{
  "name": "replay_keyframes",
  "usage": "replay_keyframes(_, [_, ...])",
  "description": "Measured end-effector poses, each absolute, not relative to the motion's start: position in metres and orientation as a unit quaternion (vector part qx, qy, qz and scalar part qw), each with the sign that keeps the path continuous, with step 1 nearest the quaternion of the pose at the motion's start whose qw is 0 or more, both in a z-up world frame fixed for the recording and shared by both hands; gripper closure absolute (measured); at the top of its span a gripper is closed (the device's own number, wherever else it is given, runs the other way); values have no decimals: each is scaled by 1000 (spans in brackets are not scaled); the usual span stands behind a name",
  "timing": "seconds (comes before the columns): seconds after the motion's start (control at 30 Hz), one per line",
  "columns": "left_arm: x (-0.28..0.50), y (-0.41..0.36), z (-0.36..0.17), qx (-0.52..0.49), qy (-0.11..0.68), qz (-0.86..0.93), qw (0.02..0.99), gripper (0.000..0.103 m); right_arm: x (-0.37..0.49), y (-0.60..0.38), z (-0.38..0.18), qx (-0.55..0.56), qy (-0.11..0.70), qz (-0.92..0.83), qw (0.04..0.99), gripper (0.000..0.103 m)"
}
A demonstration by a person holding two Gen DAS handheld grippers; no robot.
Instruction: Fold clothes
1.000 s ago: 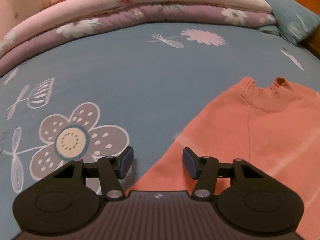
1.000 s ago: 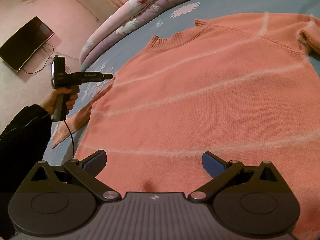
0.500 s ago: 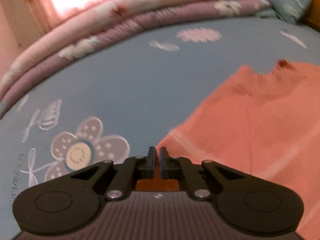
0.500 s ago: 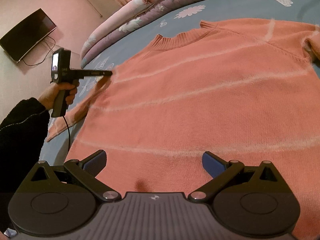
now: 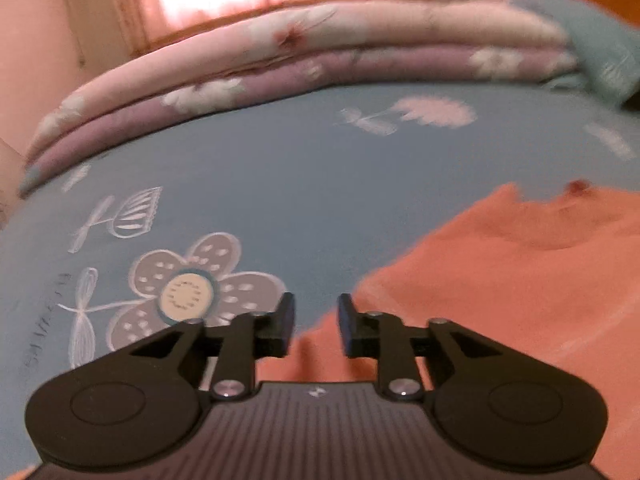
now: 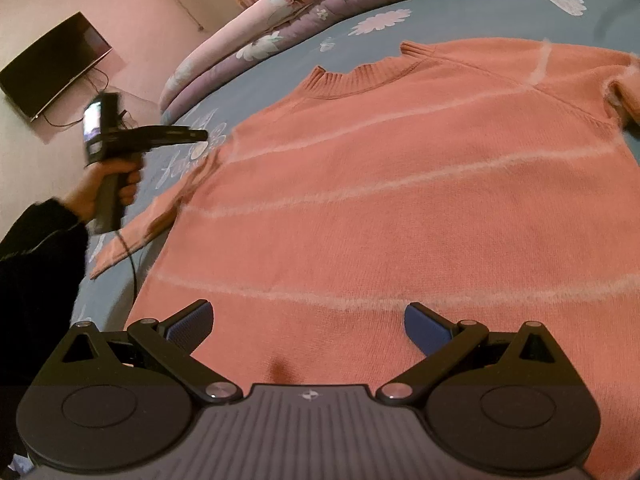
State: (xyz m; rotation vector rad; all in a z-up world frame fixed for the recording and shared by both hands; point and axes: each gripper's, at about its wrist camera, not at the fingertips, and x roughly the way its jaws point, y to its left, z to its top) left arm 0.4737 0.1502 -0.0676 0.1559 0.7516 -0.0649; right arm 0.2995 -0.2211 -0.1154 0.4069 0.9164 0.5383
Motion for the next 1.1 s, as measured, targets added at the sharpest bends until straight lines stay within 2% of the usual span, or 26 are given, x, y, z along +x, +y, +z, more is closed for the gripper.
replay_keyframes(0.2, [400,129,-65,34,376,-141,915,76,298,-221,-115,195,436,253,841,0])
replay_keyframes(0.3, [379,128,-76,-6,378,-176,909,76,298,-223,-115,202,436,252,840,0])
replay_keyframes(0.4, [378,133,-100,-32,417,-161,894,76,299,-224,-115,208,438,250,838,0])
replay_keyframes(0.53, [370,141,-109,-31,435,-133,890,75,299,-227,-115,217,440,247,836,0])
replay_keyframes(0.77, [343,119,-96,46,445,-117,886,74,296,-231,-110,228,444,241,832,0])
replay_keyframes(0.8, [342,114,-92,53,442,-113,888,70,296,-231,-110,228,443,242,833,0])
replay_keyframes(0.83, [342,108,-87,57,428,-123,894,60,295,-231,-109,229,442,243,833,0])
replay_keyframes(0.9, [341,97,-81,59,405,-141,901,51,294,-231,-108,229,440,245,833,0])
replay_keyframes(1.1, [351,74,-115,80,443,-122,885,50,297,-229,-108,226,447,234,833,0])
